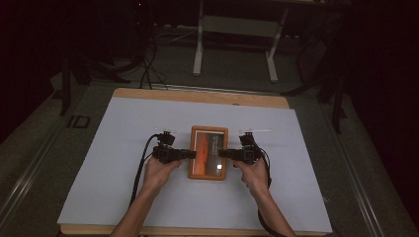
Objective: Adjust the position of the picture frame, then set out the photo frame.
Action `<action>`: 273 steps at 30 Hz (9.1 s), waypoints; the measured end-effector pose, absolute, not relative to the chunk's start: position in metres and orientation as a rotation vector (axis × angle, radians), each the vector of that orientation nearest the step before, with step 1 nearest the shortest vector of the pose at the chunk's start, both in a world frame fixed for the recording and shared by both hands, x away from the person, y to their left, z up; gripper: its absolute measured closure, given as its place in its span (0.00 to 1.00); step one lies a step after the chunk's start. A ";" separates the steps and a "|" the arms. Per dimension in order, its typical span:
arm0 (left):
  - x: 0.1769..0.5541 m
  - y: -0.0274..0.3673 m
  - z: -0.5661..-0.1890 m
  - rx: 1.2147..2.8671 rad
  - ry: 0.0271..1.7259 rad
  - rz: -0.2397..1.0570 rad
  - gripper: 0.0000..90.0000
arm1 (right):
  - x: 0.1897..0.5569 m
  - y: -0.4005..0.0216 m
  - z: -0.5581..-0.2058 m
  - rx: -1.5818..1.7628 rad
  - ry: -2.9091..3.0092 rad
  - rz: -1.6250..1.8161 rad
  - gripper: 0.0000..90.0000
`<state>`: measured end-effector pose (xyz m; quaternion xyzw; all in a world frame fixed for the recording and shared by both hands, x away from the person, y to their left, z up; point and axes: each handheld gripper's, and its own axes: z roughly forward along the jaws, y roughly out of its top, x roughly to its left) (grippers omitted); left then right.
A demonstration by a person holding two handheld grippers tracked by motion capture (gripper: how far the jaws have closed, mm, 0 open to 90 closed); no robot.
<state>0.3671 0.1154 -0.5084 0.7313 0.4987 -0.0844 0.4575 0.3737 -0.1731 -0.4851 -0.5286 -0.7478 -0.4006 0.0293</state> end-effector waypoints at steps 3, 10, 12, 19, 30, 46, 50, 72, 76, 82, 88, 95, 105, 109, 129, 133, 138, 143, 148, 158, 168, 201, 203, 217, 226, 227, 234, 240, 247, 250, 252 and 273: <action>0.367 0.117 -0.509 1.800 1.233 -0.218 0.75 | 0.373 -0.172 -0.485 -1.630 -2.308 -1.234 0.68; 0.363 0.119 -0.509 1.786 1.235 -0.265 0.75 | 0.369 -0.173 -0.484 -1.625 -2.303 -1.226 0.69; 0.361 0.120 -0.511 1.787 1.239 -0.272 0.75 | 0.367 -0.173 -0.484 -1.622 -2.296 -1.218 0.69; 0.363 0.120 -0.517 1.778 1.242 -0.278 0.75 | 0.369 -0.173 -0.490 -1.628 -2.273 -1.209 0.69; 0.366 0.114 -0.523 1.798 1.271 -0.234 0.70 | 0.378 -0.177 -0.502 -1.644 -2.206 -1.172 0.68; 0.368 0.113 -0.534 1.788 1.299 -0.240 0.64 | 0.387 -0.177 -0.516 -1.650 -2.161 -1.152 0.65; 0.366 0.113 -0.532 1.825 1.282 -0.185 0.58 | 0.386 -0.176 -0.515 -1.643 -2.183 -1.150 0.63; 0.331 0.141 -0.510 1.804 1.097 0.092 0.54 | 0.370 -0.173 -0.482 -1.502 -2.573 -1.406 0.45; 0.328 0.145 -0.506 1.791 1.073 0.140 0.54 | 0.370 -0.171 -0.477 -1.434 -2.657 -1.463 0.34; 0.322 0.145 -0.503 1.788 1.033 0.196 0.54 | 0.372 -0.168 -0.471 -1.416 -2.762 -1.470 0.35; 0.317 0.149 -0.499 1.773 0.989 0.239 0.54 | 0.378 -0.165 -0.472 -1.369 -2.806 -1.486 0.74; 0.315 0.153 -0.498 1.769 0.998 0.231 0.57 | 0.384 -0.161 -0.475 -1.356 -2.785 -1.515 0.98; 0.312 0.153 -0.496 1.746 1.000 0.190 0.58 | 0.394 -0.153 -0.486 -1.352 -2.815 -1.469 1.00; 0.313 0.150 -0.497 1.779 0.996 0.193 0.58 | 0.399 -0.151 -0.492 -1.355 -2.818 -1.457 1.00; 0.313 0.137 -0.501 1.817 1.016 0.155 0.52 | 0.412 -0.157 -0.498 -1.431 -2.797 -1.410 1.00; 0.313 0.134 -0.503 1.827 1.011 0.144 0.52 | 0.414 -0.159 -0.500 -1.456 -2.792 -1.400 1.00; 0.312 0.129 -0.504 1.831 1.006 0.134 0.52 | 0.416 -0.162 -0.503 -1.486 -2.781 -1.389 1.00; 0.312 0.125 -0.505 1.834 1.003 0.135 0.49 | 0.419 -0.167 -0.510 -1.558 -2.761 -1.343 1.00; 0.311 0.120 -0.506 1.844 0.988 0.129 0.48 | 0.421 -0.171 -0.516 -1.598 -2.728 -1.327 1.00; 0.306 0.109 -0.507 1.827 0.951 0.093 0.44 | 0.422 -0.172 -0.516 -1.602 -2.716 -1.329 1.00; 0.303 0.080 -0.516 1.872 0.936 0.073 0.39 | 0.422 -0.173 -0.516 -1.596 -2.709 -1.334 1.00; 0.315 0.043 -0.525 1.827 1.065 0.073 0.50 | 0.425 -0.175 -0.516 -1.583 -2.698 -1.336 1.00; 0.315 0.043 -0.525 1.828 1.067 0.068 0.51 | 0.425 -0.175 -0.516 -1.580 -2.700 -1.335 1.00; 0.319 0.040 -0.520 1.851 1.055 0.059 0.56 | 0.424 -0.190 -0.514 -1.585 -2.695 -1.336 1.00; 0.320 0.037 -0.517 1.861 1.045 0.056 0.60 | 0.419 -0.201 -0.510 -1.572 -2.719 -1.329 1.00; 0.320 0.037 -0.516 1.863 1.046 0.056 0.60 | 0.418 -0.203 -0.508 -1.574 -2.721 -1.336 1.00; 0.322 0.033 -0.513 1.875 1.036 0.056 0.62 | 0.411 -0.216 -0.494 -1.559 -2.735 -1.385 0.99; 0.321 0.027 -0.509 1.889 1.010 0.060 0.67 | 0.405 -0.225 -0.485 -1.539 -2.751 -1.418 0.98; 0.321 0.021 -0.505 1.899 0.991 0.060 0.72 | 0.398 -0.235 -0.480 -1.535 -2.760 -1.437 0.98; 0.321 0.020 -0.505 1.898 0.986 0.055 0.73 | 0.395 -0.241 -0.479 -1.540 -2.761 -1.446 0.98; 0.321 0.020 -0.505 1.900 0.983 0.054 0.73 | 0.393 -0.245 -0.478 -1.545 -2.763 -1.446 0.98; 0.320 0.013 -0.498 1.948 0.918 0.062 0.77 | 0.377 -0.269 -0.470 -1.507 -2.778 -1.483 0.98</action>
